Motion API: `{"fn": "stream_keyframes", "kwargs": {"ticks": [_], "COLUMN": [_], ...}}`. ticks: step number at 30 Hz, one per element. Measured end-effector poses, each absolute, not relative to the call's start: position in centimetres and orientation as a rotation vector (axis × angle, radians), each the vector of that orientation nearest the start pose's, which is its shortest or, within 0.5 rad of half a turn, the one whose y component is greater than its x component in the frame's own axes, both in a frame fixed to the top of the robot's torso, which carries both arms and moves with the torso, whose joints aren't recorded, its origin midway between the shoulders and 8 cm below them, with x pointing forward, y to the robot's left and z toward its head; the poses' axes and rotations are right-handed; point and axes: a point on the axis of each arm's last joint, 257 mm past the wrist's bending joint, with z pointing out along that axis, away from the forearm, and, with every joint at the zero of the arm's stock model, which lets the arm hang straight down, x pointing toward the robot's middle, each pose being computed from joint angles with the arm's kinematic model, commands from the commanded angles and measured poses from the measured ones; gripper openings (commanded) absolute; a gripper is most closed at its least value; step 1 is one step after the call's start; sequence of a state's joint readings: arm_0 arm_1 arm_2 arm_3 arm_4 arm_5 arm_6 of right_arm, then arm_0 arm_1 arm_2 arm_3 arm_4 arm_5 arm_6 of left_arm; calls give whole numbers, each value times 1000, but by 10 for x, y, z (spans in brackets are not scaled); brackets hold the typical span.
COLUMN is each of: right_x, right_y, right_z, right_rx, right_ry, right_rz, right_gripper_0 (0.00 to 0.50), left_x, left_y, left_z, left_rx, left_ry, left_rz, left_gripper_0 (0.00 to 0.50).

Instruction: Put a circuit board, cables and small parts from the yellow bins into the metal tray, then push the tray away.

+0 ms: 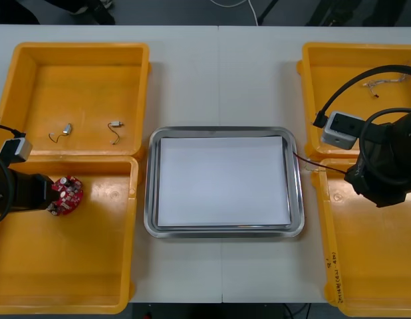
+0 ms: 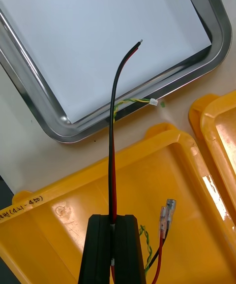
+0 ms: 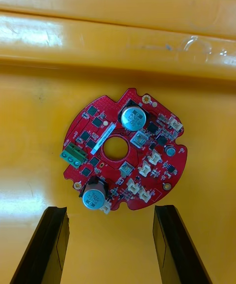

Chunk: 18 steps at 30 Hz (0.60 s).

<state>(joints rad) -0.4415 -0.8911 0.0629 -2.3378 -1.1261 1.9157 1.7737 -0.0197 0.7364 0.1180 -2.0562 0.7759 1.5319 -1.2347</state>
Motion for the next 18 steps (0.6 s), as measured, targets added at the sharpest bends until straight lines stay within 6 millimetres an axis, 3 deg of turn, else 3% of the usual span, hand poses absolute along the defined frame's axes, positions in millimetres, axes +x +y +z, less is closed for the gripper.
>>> {"fn": "stream_keyframes", "kwargs": {"ticks": [9, 18], "right_x": [354, 353], "right_y": [-224, -221], "right_z": [-141, -143], "right_rx": [-1443, -1463], "right_ry": [2337, 2331], "right_rz": [-85, -90], "right_gripper_0": [0, 0], "left_x": [388, 396], "left_y": [349, 350], "left_z": [-268, -282], "left_rx": [-102, -106], "left_ry": [2665, 2645], "left_rz": [-108, -100], "left_gripper_0": [500, 500]}}
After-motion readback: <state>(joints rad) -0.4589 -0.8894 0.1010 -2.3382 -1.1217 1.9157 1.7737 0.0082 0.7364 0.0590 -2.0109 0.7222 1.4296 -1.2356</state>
